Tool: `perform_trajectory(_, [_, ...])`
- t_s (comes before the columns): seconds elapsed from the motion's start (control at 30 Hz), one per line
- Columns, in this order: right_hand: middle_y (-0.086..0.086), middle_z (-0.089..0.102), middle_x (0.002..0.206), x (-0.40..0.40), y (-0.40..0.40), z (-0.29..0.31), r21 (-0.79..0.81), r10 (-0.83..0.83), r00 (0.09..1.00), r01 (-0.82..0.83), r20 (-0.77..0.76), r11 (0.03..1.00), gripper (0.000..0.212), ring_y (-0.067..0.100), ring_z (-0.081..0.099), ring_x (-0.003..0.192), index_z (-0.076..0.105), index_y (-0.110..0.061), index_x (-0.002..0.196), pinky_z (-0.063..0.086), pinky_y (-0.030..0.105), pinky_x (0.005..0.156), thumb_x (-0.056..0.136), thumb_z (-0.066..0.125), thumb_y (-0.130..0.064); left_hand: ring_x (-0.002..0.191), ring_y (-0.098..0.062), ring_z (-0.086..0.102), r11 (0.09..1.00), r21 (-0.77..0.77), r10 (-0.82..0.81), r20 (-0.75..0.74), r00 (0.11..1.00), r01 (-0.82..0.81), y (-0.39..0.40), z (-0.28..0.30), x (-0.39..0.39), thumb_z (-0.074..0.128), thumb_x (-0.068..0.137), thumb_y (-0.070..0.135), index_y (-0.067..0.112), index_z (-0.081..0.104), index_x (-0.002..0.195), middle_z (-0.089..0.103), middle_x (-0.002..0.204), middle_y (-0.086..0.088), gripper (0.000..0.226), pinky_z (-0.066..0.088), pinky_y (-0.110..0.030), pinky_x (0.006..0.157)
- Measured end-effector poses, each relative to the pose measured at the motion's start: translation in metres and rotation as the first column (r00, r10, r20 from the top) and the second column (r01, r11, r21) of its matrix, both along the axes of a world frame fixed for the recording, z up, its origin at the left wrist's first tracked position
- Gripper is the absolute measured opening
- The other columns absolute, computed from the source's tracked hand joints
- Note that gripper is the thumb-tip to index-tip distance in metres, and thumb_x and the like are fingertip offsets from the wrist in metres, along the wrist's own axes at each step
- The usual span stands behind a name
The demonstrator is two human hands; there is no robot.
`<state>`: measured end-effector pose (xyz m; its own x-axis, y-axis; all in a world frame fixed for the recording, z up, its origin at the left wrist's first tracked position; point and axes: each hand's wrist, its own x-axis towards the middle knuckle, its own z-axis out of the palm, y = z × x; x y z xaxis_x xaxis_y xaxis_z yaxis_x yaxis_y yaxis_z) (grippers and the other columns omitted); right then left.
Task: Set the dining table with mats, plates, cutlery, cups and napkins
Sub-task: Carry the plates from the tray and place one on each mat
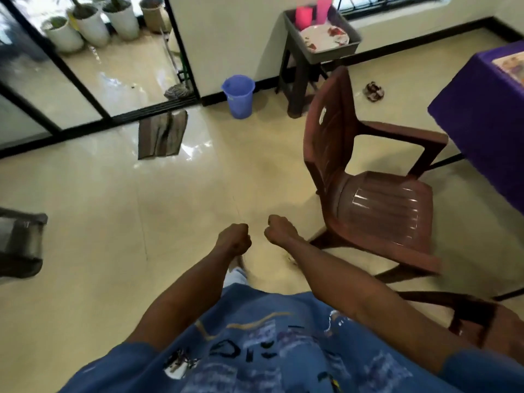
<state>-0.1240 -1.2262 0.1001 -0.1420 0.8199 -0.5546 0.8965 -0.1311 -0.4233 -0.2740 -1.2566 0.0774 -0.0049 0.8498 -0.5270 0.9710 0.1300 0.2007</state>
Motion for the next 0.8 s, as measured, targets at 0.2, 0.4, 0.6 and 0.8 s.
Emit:
perform_trajectory(0.2, [0.017, 0.057, 0.126, -0.048, 0.152, 0.019, -0.020, -0.200, 0.979, 0.199, -0.045, 0.980, 0.025, 0.036, 0.057, 0.112, 0.055, -0.005, 0.114, 0.043, 0.033, 0.082, 0.090, 0.047, -0.012, 0.100, -0.033, 0.061, 0.990, 0.023, -0.140, -0.077, 0.987, 0.142, 0.177, 0.021, -0.071, 0.042, 0.095, 0.024, 0.011, 0.058, 0.106, 0.062, 0.113, -0.013, 0.023, 0.044, -0.032, 0.073])
perform_trajectory(0.4, [0.015, 0.061, 0.109, -0.073, 0.295, 0.022, -0.014, -0.419, 0.901, 0.421, -0.114, 0.907, 0.010, 0.036, 0.059, 0.098, 0.044, -0.010, 0.097, 0.038, 0.030, 0.071, 0.087, 0.046, -0.008, 0.101, -0.032, 0.060, 0.975, 0.005, -0.222, -0.108, 0.969, 0.224, 0.341, 0.029, -0.087, 0.041, 0.096, 0.022, 0.011, 0.056, 0.108, 0.060, 0.115, -0.013, 0.023, 0.042, -0.031, 0.075])
perform_trajectory(0.6, [0.012, 0.060, 0.125, -0.076, 0.461, -0.001, -0.092, -0.667, 0.726, 0.662, -0.166, 0.744, 0.034, 0.034, 0.059, 0.112, 0.050, -0.009, 0.124, 0.047, 0.034, 0.085, 0.090, 0.047, -0.012, 0.100, -0.032, 0.061, 0.959, 0.000, -0.280, -0.097, 0.955, 0.282, 0.510, 0.012, -0.062, 0.043, 0.096, 0.024, 0.013, 0.056, 0.104, 0.061, 0.114, -0.011, 0.020, 0.043, -0.031, 0.076])
perform_trajectory(0.8, [0.018, 0.059, 0.123, -0.023, 0.609, 0.000, -0.109, -0.717, 0.665, 0.713, -0.209, 0.693, 0.019, 0.035, 0.058, 0.117, 0.054, -0.007, 0.111, 0.047, 0.033, 0.090, 0.092, 0.051, -0.010, 0.107, -0.033, 0.059, 0.960, -0.008, -0.280, -0.110, 0.954, 0.281, 0.667, 0.031, -0.029, 0.045, 0.096, 0.028, 0.013, 0.056, 0.108, 0.060, 0.119, -0.012, 0.022, 0.044, -0.033, 0.082])
